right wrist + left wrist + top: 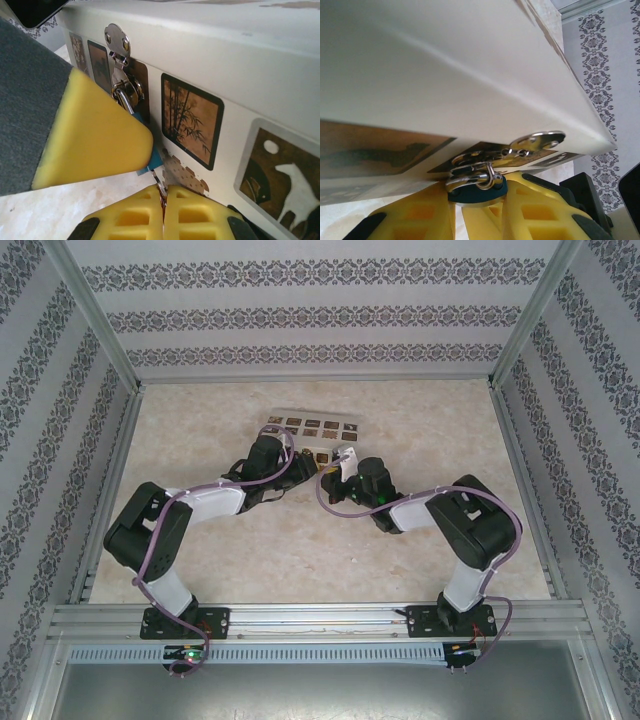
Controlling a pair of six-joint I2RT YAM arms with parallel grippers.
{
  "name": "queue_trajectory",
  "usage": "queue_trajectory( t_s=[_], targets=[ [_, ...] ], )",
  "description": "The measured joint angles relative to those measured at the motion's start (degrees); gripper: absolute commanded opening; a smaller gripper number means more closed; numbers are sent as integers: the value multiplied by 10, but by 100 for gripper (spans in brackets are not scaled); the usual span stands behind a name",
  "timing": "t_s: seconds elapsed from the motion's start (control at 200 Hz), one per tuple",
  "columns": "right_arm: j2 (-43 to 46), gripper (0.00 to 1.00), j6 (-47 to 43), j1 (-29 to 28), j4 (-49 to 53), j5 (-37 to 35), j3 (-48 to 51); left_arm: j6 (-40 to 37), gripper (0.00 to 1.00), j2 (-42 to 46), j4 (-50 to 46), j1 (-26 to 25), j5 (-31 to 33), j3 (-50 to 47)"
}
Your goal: Unlock a padlock with a key
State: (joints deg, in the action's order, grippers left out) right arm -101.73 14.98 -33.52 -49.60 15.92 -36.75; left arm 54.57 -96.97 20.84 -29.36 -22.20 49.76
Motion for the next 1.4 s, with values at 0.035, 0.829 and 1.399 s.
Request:
queue_trajectory(
  t_s=[0.035,0.829,1.399],
  targets=[
    [-5,0,1,0,-4,-1,0,0,24,-4,2,1,-2,0],
    [-67,0,75,-5,-90,-32,44,-3,37,-86,53,8,-64,0],
    [-76,0,89,-5,-111,-39,57,-36,57,32,-14,37,-89,-36]
  ],
)
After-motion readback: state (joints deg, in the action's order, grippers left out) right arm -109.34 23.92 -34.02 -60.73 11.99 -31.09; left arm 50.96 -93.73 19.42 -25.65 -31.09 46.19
